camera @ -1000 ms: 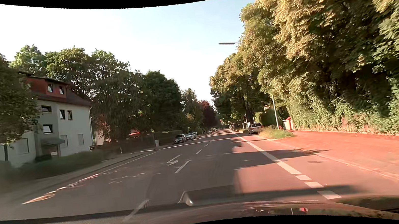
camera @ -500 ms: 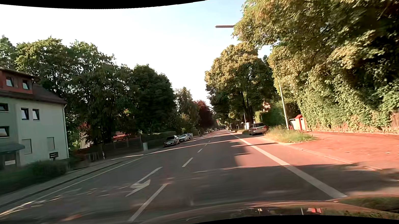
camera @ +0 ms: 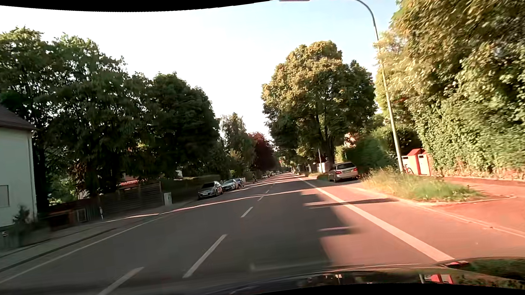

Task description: Follow the waypoints while adhering to traffic rules and regulations

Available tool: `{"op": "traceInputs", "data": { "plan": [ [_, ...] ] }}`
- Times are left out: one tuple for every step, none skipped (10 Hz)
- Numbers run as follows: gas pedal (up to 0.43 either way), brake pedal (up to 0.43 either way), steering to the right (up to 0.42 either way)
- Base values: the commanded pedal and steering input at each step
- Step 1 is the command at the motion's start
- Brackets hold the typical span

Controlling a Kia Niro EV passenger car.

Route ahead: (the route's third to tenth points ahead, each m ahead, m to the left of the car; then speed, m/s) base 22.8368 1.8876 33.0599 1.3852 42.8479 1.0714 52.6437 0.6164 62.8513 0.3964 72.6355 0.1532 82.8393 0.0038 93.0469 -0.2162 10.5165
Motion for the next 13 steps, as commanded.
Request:
{"op": "traceInputs", "data": {
  "plan": [
    [0.378, 0.006, 0.013],
    [0.378, 0.006, 0.007],
    [0.378, 0.006, 0.006],
    [0.370, 0.006, 0.006],
    [0.370, 0.006, 0.006],
    [0.370, 0.006, 0.006],
    [0.370, 0.006, 0.004],
    [0.358, 0.006, 0.002],
    [0.339, 0.006, 0.002],
    [0.331, 0.006, 0.002],
    [0.311, 0.006, 0.000],
    [0.311, 0.006, -0.001],
    [0.280, 0.006, -0.003]
  ]
}}
